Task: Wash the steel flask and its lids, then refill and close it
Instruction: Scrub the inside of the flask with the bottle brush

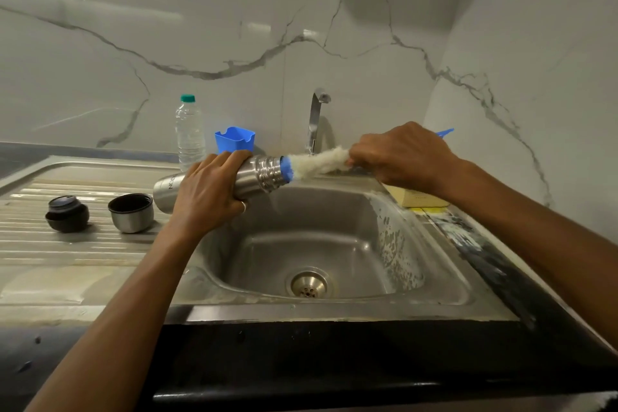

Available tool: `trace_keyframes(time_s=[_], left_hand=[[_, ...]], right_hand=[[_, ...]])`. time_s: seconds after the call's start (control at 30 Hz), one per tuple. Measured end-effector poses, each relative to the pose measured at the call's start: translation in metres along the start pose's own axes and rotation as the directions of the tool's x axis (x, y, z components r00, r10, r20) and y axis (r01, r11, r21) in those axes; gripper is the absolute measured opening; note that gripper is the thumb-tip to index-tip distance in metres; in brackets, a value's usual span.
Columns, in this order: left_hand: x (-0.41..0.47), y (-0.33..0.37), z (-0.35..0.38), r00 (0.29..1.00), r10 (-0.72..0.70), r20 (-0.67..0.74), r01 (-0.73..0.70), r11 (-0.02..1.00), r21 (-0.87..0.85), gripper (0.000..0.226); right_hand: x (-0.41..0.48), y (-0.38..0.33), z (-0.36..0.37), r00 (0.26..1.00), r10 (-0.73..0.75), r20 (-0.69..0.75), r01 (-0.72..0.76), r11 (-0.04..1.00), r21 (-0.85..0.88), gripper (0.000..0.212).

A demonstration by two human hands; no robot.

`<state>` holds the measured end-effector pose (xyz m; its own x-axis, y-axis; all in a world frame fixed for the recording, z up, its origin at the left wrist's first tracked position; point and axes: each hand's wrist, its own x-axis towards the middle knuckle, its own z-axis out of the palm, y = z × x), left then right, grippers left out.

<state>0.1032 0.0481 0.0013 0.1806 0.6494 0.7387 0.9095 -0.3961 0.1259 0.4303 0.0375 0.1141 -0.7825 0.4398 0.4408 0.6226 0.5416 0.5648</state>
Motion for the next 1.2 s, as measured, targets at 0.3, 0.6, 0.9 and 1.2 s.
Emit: trace_keyframes(time_s=[0.3, 0.6, 0.9, 1.2], left_hand=[[-0.001, 0.009, 0.004, 0.998, 0.048, 0.047, -0.048, 0.999, 0.007, 0.082], [0.001, 0.010, 0.006, 0.998, 0.029, 0.057, -0.027, 0.999, -0.040, 0.081], [0.004, 0.040, 0.010, 0.993, 0.111, 0.037, -0.110, 0.993, -0.042, 0.079], [-0.002, 0.016, 0.006, 0.995, 0.046, 0.087, -0.047, 0.999, 0.009, 0.081]], right_hand=[[-0.001, -0.023, 0.015, 1.000, -0.015, 0.023, 0.016, 0.999, -0.041, 0.026], [-0.008, -0.025, 0.024, 0.996, -0.058, -0.075, 0.026, 0.931, -0.364, 0.013], [0.022, -0.056, 0.017, 1.000, -0.024, 0.016, 0.025, 0.999, -0.028, 0.016], [0.007, -0.034, 0.001, 0.967, 0.086, 0.239, -0.084, 0.996, -0.019, 0.037]])
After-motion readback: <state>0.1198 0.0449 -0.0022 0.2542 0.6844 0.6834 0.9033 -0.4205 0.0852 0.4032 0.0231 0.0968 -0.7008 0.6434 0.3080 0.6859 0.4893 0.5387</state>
